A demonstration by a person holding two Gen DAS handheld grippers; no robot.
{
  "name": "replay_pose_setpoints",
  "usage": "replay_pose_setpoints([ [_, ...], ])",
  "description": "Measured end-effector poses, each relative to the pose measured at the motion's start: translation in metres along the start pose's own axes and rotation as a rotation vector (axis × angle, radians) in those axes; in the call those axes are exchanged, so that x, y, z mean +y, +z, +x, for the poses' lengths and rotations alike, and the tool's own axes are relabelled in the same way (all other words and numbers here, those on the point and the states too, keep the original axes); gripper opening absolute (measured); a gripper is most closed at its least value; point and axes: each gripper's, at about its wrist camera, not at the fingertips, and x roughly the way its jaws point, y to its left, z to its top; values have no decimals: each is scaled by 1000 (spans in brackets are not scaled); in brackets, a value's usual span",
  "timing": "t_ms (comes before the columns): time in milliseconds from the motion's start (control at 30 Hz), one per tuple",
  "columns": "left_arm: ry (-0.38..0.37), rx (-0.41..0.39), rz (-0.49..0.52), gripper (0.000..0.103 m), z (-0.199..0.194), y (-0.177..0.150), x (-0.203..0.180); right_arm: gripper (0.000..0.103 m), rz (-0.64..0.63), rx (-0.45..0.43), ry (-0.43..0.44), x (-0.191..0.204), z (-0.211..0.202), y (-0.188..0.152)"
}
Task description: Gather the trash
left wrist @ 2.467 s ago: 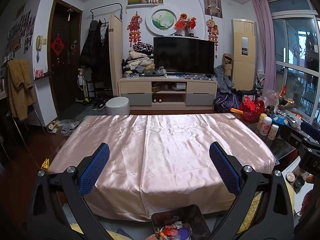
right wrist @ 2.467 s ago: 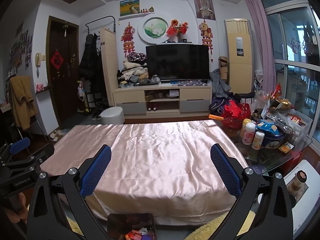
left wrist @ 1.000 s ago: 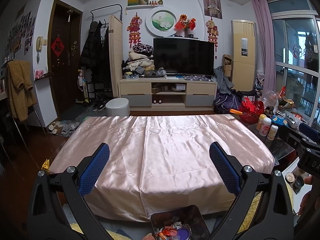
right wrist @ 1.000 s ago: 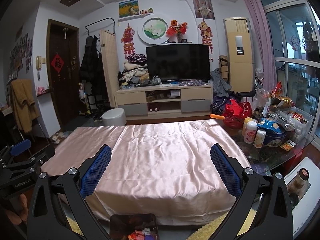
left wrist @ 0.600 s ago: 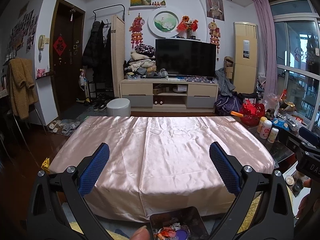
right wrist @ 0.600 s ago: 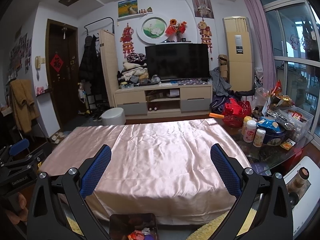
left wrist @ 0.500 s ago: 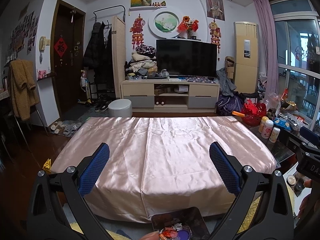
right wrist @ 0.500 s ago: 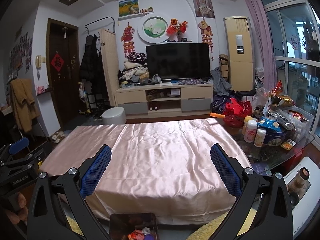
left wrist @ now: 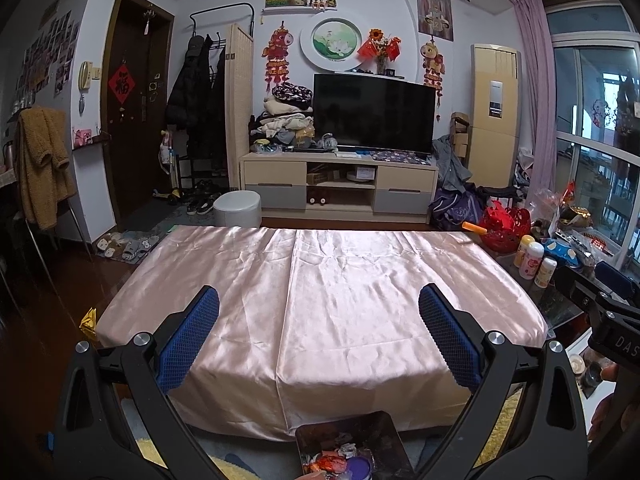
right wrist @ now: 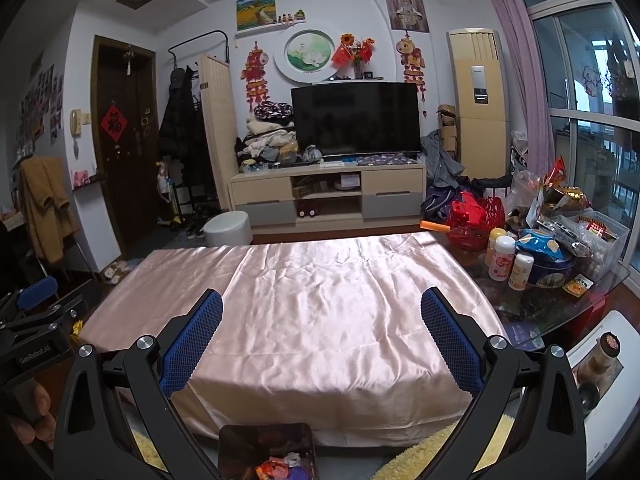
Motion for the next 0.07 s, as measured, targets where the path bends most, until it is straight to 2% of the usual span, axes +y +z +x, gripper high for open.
replay_pose_setpoints([
  [67,1,1,-1,95,0,0,0,100,-2,0,2,-1,1,0],
])
